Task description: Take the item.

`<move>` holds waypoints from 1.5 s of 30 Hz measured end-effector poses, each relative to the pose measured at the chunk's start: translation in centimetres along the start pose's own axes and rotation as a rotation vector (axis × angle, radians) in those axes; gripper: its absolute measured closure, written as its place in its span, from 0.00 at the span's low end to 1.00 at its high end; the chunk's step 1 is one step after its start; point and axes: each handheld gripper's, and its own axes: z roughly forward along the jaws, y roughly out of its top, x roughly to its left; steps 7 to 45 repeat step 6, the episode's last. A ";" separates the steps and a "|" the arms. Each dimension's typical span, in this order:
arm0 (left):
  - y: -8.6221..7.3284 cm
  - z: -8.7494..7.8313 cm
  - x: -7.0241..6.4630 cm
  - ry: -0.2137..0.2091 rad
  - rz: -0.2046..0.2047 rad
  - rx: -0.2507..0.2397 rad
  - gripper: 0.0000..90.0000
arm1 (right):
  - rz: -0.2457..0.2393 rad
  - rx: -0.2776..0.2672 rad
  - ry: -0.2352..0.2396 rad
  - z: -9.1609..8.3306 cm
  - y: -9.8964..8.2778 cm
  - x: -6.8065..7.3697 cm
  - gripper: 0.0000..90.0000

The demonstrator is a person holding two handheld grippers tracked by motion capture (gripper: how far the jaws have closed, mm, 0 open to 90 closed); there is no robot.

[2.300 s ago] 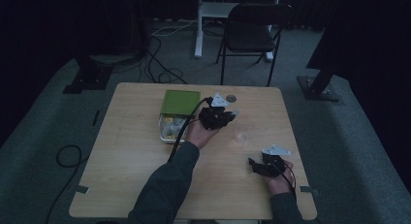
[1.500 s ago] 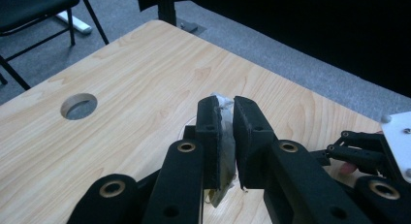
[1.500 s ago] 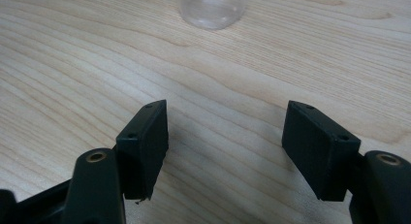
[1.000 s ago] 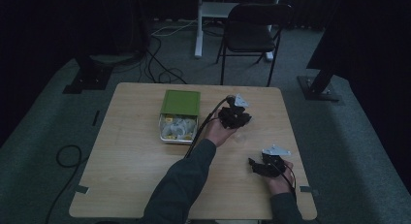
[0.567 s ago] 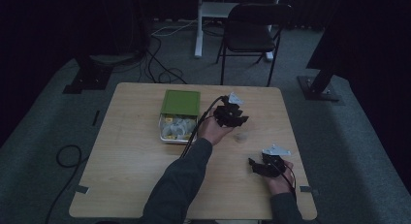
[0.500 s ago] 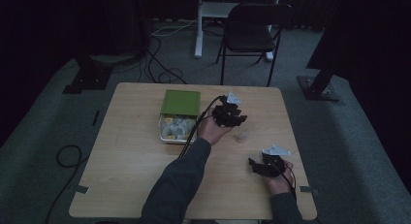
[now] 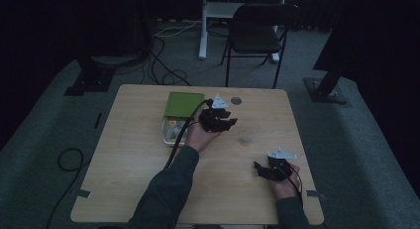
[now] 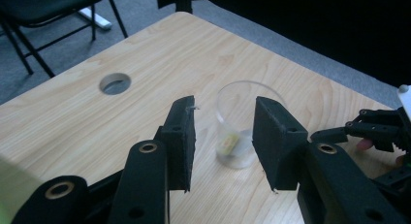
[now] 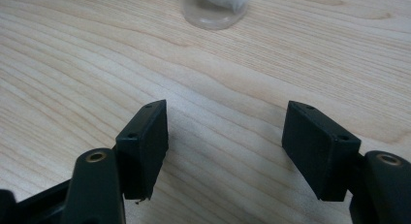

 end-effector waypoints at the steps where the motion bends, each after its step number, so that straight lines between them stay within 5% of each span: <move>1: -0.3 -0.3 0.3 0.005 -0.007 -0.001 0.68 | 0.001 0.001 0.000 0.0 0.0 0.0 0.37; 6: -0.9 -1.5 0.6 0.023 -0.001 0.008 0.68 | 0.003 0.000 -0.001 0.0 0.0 0.0 0.37; 45: -0.9 -1.5 0.6 0.023 -0.001 0.008 0.68 | 0.003 0.000 -0.001 0.0 0.0 0.0 0.37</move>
